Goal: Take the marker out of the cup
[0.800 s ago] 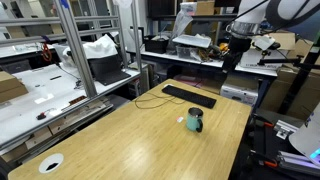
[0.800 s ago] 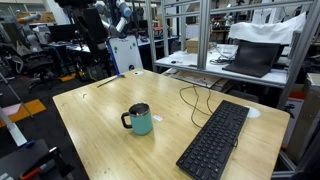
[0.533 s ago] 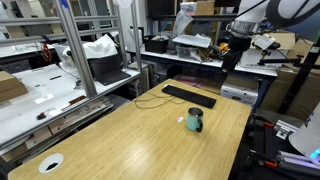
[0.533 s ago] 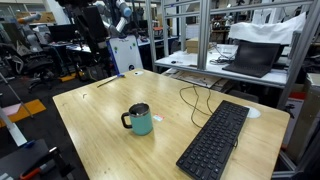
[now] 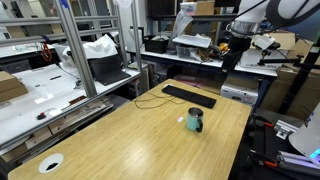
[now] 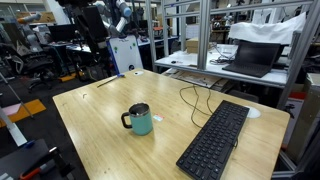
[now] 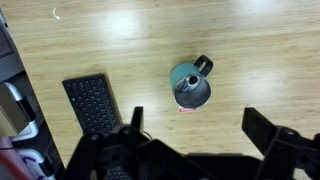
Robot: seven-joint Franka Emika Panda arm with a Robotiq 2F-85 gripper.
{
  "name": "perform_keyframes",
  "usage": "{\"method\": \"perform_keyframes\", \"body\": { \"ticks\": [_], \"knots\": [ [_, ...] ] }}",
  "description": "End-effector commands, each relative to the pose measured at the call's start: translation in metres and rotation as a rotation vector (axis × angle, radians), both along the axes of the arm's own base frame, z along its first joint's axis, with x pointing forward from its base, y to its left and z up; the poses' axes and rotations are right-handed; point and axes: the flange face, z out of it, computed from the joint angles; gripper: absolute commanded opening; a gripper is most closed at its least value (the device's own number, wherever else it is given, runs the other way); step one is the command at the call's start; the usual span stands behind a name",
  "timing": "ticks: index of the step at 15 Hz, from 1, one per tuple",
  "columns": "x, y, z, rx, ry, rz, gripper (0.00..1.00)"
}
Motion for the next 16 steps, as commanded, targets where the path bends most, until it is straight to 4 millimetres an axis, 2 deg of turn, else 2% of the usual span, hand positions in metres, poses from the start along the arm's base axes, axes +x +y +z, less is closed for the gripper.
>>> {"method": "perform_keyframes", "body": {
  "ticks": [1,5,10,12,16],
  "knots": [
    [0.000,0.000,0.001,0.000,0.001,0.000,1.00],
    [0.004,0.003,-0.004,0.023,0.027,0.014,1.00],
    [0.031,0.023,-0.044,0.142,0.217,0.008,1.00],
    [0.049,0.029,-0.055,0.154,0.298,-0.010,1.00],
    [0.089,0.035,-0.061,0.147,0.410,-0.018,1.00]
  ]
}}
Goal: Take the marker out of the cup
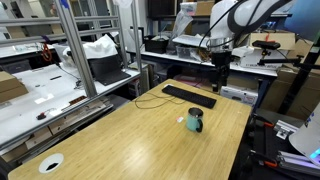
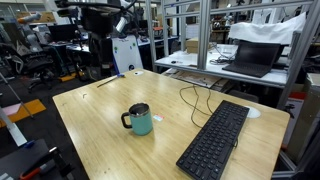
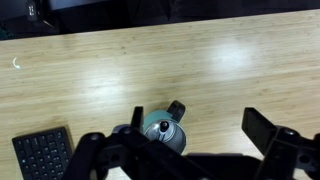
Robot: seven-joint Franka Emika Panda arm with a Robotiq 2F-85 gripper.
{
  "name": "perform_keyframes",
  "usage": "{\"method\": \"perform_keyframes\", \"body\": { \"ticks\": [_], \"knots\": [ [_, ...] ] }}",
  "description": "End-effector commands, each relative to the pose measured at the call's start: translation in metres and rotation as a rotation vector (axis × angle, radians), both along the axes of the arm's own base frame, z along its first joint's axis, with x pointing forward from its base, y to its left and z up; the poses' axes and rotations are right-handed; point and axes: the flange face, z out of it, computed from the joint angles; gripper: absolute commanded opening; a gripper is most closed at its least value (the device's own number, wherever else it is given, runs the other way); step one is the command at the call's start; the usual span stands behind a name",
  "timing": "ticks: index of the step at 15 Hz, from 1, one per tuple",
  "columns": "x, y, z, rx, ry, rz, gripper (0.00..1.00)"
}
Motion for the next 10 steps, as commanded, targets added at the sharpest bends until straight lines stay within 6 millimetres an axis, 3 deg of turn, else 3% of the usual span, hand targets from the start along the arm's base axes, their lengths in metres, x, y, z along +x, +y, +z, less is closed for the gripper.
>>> {"method": "perform_keyframes", "body": {
  "ticks": [1,6,7,10],
  "knots": [
    [0.039,0.005,-0.002,0.006,0.121,-0.006,1.00],
    [0.087,-0.003,-0.014,0.023,0.194,-0.023,1.00],
    [0.073,-0.001,-0.014,0.011,0.143,-0.016,1.00],
    [0.086,-0.003,-0.021,0.014,0.174,-0.020,1.00]
  ]
}}
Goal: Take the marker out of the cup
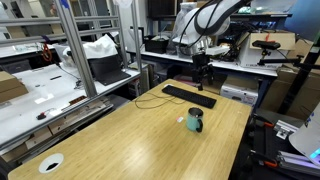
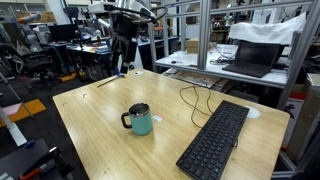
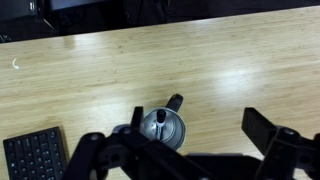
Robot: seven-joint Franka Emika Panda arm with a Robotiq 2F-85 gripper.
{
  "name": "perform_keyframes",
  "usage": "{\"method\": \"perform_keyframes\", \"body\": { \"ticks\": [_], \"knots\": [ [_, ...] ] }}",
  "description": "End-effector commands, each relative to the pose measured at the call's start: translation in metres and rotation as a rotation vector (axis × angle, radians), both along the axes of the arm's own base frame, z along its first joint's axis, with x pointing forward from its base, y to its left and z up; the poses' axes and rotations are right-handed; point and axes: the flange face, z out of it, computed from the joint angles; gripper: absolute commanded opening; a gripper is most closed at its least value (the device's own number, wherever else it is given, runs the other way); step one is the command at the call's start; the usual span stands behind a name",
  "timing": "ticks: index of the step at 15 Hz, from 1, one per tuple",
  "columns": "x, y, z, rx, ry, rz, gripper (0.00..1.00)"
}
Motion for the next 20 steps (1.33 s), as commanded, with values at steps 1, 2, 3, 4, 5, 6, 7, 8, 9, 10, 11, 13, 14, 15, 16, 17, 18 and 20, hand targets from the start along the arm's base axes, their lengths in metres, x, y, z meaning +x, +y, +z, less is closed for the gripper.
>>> {"method": "perform_keyframes", "body": {
  "ticks": [1,2,3,4,5,6,7,8,9,10,11,13,14,15,16,17,18,20],
  "knots": [
    [0.000,0.000,0.001,0.000,0.002,0.001,1.00],
    [0.001,0.000,0.002,0.000,0.002,0.001,1.00],
    [0.001,0.000,0.002,0.001,0.002,0.001,1.00],
    [0.001,0.000,0.002,0.001,0.003,0.001,1.00],
    [0.000,0.000,0.002,0.001,0.003,0.001,1.00],
    [0.004,-0.002,-0.003,0.022,0.020,-0.009,1.00],
    [0.008,-0.004,-0.008,0.032,0.040,-0.026,1.00],
    [0.011,-0.007,-0.012,0.038,0.053,-0.036,1.00],
    [0.015,-0.010,-0.018,0.042,0.063,-0.057,1.00],
    [0.018,-0.013,-0.023,0.048,0.073,-0.072,1.00],
    [0.023,-0.017,-0.028,0.054,0.080,-0.090,1.00],
    [0.034,-0.025,-0.039,0.075,0.091,-0.147,1.00],
    [0.040,-0.029,-0.042,0.085,0.095,-0.168,1.00],
    [0.046,-0.030,-0.047,0.089,0.099,-0.184,1.00],
    [0.050,-0.032,-0.050,0.090,0.101,-0.202,1.00],
    [0.055,-0.033,-0.054,0.092,0.110,-0.215,1.00],
    [0.059,-0.035,-0.058,0.086,0.120,-0.233,1.00],
    [0.066,-0.037,-0.068,0.064,0.150,-0.268,1.00]
  ]
}}
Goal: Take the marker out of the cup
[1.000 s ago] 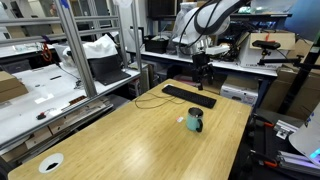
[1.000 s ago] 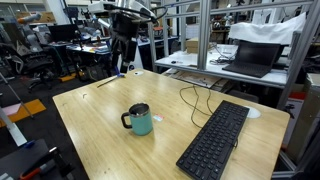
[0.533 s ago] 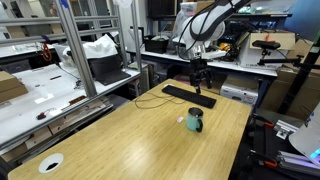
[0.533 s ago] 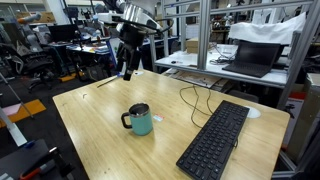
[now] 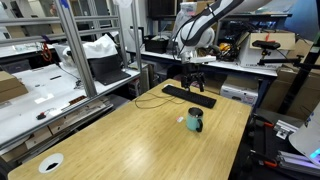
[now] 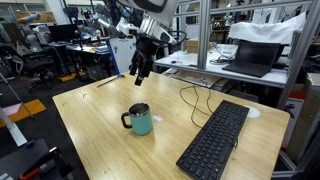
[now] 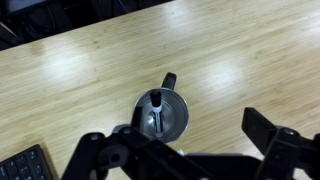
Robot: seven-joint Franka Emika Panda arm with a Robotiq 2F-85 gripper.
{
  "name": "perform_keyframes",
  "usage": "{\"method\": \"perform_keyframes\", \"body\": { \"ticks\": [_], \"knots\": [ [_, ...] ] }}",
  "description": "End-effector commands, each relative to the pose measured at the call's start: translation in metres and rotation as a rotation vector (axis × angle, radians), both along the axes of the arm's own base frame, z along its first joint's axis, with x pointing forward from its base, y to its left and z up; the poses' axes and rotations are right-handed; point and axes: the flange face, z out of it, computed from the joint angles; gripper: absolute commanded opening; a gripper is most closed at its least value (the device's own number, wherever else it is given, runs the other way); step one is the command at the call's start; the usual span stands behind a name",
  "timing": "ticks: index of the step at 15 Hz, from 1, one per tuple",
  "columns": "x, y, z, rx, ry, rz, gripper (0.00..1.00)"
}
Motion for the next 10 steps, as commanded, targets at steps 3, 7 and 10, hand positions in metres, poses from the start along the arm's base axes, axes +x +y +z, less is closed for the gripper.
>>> {"method": "perform_keyframes", "body": {
  "ticks": [3,7,10],
  "knots": [
    [0.016,-0.010,-0.017,-0.016,0.119,-0.075,1.00],
    [0.017,-0.016,-0.029,0.015,0.174,-0.005,1.00],
    [0.019,-0.017,-0.037,0.036,0.182,0.063,1.00]
  ]
}}
